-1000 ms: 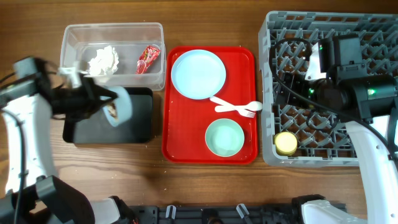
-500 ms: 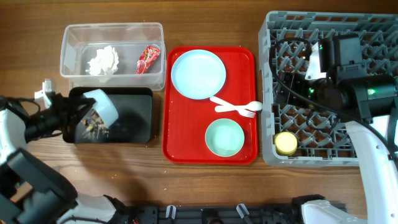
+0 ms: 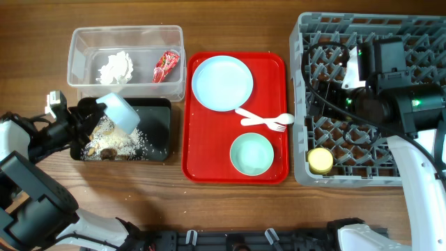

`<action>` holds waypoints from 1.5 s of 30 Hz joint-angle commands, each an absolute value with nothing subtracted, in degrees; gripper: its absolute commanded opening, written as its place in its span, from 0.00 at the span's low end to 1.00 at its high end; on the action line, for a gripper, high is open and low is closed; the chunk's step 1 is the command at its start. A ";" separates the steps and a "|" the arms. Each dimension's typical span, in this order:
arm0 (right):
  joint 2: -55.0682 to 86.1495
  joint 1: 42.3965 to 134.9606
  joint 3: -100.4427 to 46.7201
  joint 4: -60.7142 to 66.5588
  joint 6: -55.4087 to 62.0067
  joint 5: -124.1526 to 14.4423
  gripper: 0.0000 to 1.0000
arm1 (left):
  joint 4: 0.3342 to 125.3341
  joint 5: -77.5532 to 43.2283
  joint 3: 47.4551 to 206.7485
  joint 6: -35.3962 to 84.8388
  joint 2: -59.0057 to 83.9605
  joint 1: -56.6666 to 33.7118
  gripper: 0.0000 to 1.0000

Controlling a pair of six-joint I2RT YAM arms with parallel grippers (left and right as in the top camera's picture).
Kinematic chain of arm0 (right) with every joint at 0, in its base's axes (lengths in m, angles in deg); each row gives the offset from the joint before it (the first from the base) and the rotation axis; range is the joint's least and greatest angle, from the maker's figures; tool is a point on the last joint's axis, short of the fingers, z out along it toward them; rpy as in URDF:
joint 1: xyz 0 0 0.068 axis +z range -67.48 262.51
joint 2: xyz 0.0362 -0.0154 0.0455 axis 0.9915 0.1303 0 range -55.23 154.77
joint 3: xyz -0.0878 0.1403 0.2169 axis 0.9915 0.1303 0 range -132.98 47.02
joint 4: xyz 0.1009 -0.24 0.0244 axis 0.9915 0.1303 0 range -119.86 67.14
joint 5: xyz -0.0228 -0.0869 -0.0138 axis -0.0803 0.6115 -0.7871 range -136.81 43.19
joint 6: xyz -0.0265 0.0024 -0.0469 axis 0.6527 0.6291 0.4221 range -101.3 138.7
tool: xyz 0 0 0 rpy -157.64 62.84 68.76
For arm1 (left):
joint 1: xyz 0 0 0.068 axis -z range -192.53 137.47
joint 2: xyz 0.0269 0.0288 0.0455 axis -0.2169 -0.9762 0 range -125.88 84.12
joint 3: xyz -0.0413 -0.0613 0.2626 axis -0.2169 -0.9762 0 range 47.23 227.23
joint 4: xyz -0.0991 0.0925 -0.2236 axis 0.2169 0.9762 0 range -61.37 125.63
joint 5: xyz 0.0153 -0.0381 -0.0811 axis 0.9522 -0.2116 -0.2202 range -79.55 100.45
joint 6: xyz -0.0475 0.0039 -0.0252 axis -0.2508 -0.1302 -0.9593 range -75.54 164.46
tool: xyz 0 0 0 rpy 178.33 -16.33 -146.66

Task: Sort waste into correct bins and load items into the dishwasher rack
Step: 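Tip the rice bowl over the black tray to empty the food, then return the emptied bowl to the red tray with the left gripper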

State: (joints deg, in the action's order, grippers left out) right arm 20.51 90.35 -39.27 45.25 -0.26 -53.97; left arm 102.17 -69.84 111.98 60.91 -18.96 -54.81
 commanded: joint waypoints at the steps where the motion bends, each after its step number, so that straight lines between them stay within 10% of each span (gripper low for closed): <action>1: 20.32 90.55 -38.74 44.96 0.72 -52.77 0.82 | 104.07 -75.54 111.78 62.26 -19.01 -55.09 0.04; 21: 20.32 90.55 -38.74 44.57 1.99 -52.77 0.85 | 106.01 -78.36 111.78 63.70 -19.01 -53.65 0.04; 25: 20.32 90.55 -38.74 44.57 1.99 -52.77 1.00 | 106.32 -78.23 111.78 63.79 -18.88 -50.85 0.04; 45: 20.32 90.53 -38.74 44.53 1.79 -52.79 1.00 | 96.44 -67.61 118.84 58.65 -12.63 -16.34 0.04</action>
State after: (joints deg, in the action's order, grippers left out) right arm 20.51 90.35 -39.27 44.66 1.42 -53.60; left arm 100.94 -72.55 117.35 63.97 -13.98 -21.13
